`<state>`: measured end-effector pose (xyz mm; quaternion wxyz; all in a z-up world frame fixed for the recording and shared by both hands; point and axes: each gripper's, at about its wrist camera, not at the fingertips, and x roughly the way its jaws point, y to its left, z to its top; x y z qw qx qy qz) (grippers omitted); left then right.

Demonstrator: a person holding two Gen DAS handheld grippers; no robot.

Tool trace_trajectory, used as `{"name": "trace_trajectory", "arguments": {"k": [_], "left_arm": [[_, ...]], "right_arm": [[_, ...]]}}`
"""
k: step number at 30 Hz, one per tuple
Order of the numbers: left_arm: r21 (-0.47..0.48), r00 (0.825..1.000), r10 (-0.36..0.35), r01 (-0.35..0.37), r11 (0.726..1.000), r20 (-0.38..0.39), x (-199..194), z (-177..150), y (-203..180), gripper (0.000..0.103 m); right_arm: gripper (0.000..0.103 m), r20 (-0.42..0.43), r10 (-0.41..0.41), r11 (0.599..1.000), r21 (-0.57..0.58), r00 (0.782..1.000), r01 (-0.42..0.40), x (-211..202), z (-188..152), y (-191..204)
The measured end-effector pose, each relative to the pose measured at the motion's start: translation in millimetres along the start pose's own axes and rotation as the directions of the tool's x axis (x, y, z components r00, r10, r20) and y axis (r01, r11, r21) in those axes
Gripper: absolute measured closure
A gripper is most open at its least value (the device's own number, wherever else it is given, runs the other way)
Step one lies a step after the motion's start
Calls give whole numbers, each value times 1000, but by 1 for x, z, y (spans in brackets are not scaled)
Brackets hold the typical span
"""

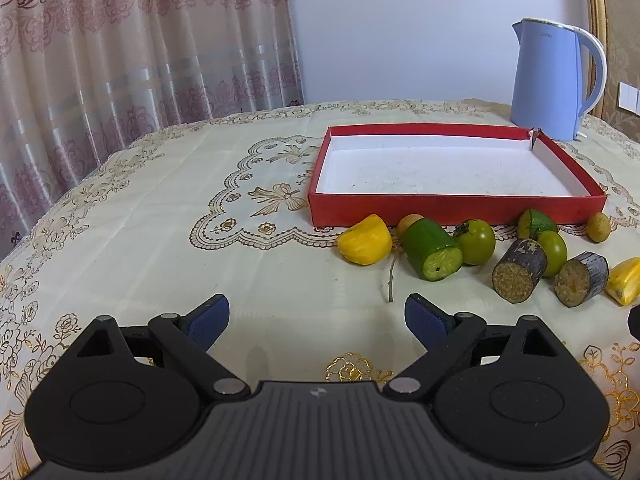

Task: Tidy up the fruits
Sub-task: 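Move both tools toward the row of fruits beside the red tray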

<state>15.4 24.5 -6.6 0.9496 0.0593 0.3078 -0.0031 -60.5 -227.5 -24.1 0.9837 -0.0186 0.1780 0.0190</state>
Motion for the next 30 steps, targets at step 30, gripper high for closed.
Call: {"name": "trace_trajectory", "arguments": {"k": [30], "left_arm": [[-4,1000,12,-12,1000,22,-2,2,-1,8]], "right_arm": [[8,-7,-8,1000,-15,1000,8,3,2,2]]}}
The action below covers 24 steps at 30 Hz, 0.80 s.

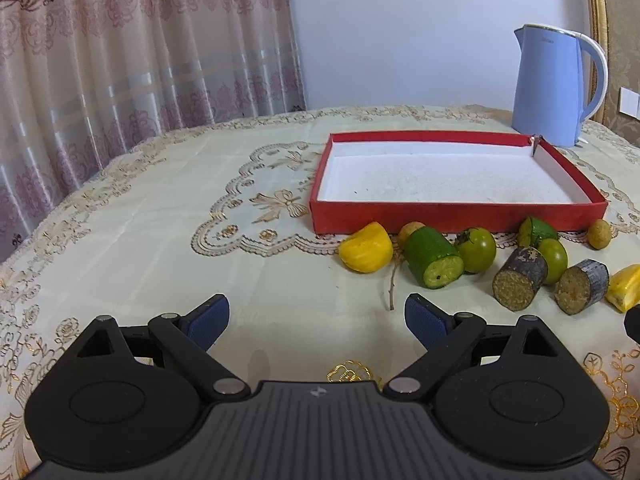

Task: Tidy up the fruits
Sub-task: 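Move both tools toward the row of fruits beside the red tray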

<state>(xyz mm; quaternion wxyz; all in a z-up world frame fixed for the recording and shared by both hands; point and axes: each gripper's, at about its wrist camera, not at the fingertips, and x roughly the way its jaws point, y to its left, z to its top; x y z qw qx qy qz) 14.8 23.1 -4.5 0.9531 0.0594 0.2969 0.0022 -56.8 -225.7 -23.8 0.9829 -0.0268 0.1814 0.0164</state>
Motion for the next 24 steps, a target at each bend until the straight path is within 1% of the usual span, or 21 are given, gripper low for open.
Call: {"name": "trace_trajectory", "arguments": {"k": [6,10,11,12,14,17,18,19,20,21,24], "left_arm": [[0,1000,23,-23,1000,16,-1,3,1,8],[-3,1000,16,-16,1000,13,0,4,2,8],[-1,1000,16,-16,1000,15,0,4,2,11],[1,1000,16,-16,1000,17,-1,4,2,26],[-13,1000,6,-6,1000,-7,2,4,4,42],[-48,997,-57,54,997,-51,9,4,10,42],[-58,996,-69,66,996,-59,11,3,12,39],[-57,995,-76,72,996,-65,12,3,13,35],[-44,994,-84,82,996,-66,14,2,15,25],[-30,995,-84,82,996,-59,14,2,16,17],[21,998,-58,58,998,-19,15,5,20,17]], "right_arm": [[7,2,-4,1000,6,1000,4,0,2,-1],[7,2,-2,1000,7,1000,2,0,2,-1],[7,1,-1,1000,7,1000,1,0,2,-1],[7,0,-1,1000,5,1000,1,0,2,-1],[8,-2,0,1000,5,1000,0,1,2,-1],[7,-3,-2,1000,6,1000,2,1,2,-2],[5,-4,-2,1000,9,1000,2,1,3,-2],[2,-4,-1,1000,17,1000,1,2,3,-4],[2,-7,0,1000,27,1000,0,2,3,-5],[0,-12,1,999,37,1000,0,3,3,-7],[0,-14,-13,998,60,1000,13,6,2,-12]]}}
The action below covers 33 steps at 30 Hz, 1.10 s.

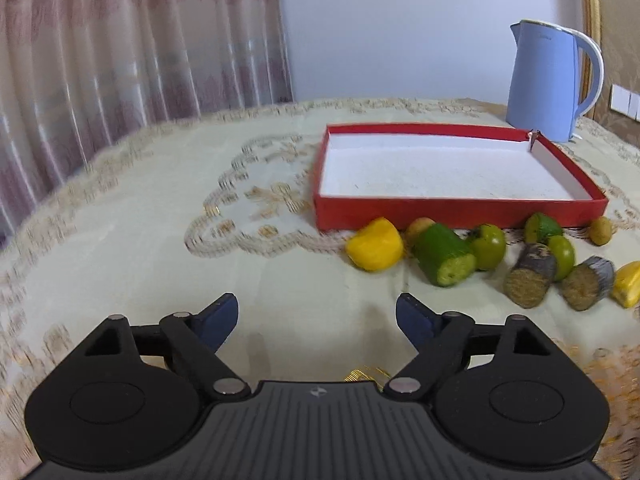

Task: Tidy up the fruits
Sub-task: 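Move both tools toward the row of fruits beside the red tray, then close the left gripper on the yellow fruit chunk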

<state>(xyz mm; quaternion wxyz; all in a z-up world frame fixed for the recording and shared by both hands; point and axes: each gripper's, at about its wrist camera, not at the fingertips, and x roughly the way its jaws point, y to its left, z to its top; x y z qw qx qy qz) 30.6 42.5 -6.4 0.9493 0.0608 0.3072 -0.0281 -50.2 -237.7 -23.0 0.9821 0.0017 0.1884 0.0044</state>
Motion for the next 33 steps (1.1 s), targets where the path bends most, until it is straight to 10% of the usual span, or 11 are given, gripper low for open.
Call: {"name": "trace_trajectory", "arguments": {"k": [23,33], "left_arm": [[-37,997,-65,63,997,-42,60,38,-21,29],[-68,990,-120,115,991,-74,61,37,-24,60]], "right_arm": [[0,-9,0,1000,9,1000,0,14,-1,-8],[0,-31,21,1000,9,999,-21,20,-1,-11]]}}
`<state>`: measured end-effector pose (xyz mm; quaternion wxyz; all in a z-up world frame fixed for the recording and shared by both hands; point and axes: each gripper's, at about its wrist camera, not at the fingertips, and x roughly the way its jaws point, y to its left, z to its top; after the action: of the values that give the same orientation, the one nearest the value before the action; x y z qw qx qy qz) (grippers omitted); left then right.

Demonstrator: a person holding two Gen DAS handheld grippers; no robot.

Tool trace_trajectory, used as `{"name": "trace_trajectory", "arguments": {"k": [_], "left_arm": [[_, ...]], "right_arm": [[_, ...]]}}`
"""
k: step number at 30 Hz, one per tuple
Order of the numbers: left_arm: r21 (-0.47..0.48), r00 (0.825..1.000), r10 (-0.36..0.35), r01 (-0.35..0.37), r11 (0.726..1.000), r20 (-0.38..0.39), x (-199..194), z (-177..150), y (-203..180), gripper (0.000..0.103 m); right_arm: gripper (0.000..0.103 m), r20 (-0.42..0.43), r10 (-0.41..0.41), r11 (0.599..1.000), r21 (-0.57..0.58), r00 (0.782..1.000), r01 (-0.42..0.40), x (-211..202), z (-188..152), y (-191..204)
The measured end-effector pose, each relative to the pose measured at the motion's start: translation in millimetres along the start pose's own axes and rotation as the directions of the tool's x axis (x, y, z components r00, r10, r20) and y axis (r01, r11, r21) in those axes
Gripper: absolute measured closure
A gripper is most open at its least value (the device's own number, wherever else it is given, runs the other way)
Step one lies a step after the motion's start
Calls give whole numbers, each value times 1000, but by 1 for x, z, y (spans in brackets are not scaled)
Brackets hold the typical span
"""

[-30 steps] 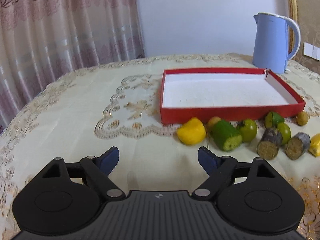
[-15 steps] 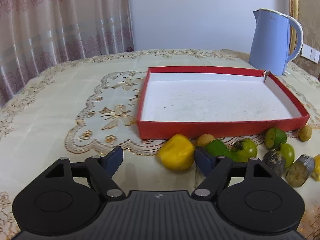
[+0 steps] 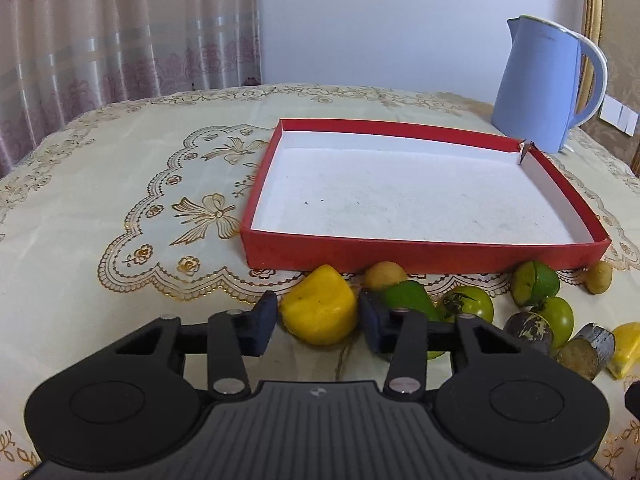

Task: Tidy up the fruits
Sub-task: 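Close the left gripper on the yellow fruit chunk, then close the right gripper on the yellow pepper piece while the left gripper holds the yellow chunk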

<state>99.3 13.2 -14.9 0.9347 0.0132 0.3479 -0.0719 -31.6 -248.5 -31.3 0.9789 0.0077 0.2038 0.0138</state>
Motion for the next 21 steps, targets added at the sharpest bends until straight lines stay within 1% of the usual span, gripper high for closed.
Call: {"name": "trace_trajectory", "arguments": {"k": [5,7,9,13,17,21], "left_arm": [[-62,999,-32,30,998,-21,5,5,8,59],[-36,1000,-16,16,999,-11,3,1,4,61],[-34,1000,-4,4,999,4,2,-1,2,61],[-48,1000,-19,19,999,-10,3,3,7,62],[-7,1000,-8,8,1000,22,-6,-8,4,63],[-7,998,-45,45,999,48,-18,-15,9,63]], "right_arm": [[0,-10,19,999,31,1000,-18,3,0,-3],[0,-7,18,1000,22,1000,-18,3,0,-2],[0,-1,10,1000,6,1000,-10,2,0,1],[0,-3,6,1000,-12,1000,-6,2,0,5],[0,-3,-10,1000,-27,1000,10,2,0,4],[0,-6,-8,1000,-22,1000,8,3,1,2]]}}
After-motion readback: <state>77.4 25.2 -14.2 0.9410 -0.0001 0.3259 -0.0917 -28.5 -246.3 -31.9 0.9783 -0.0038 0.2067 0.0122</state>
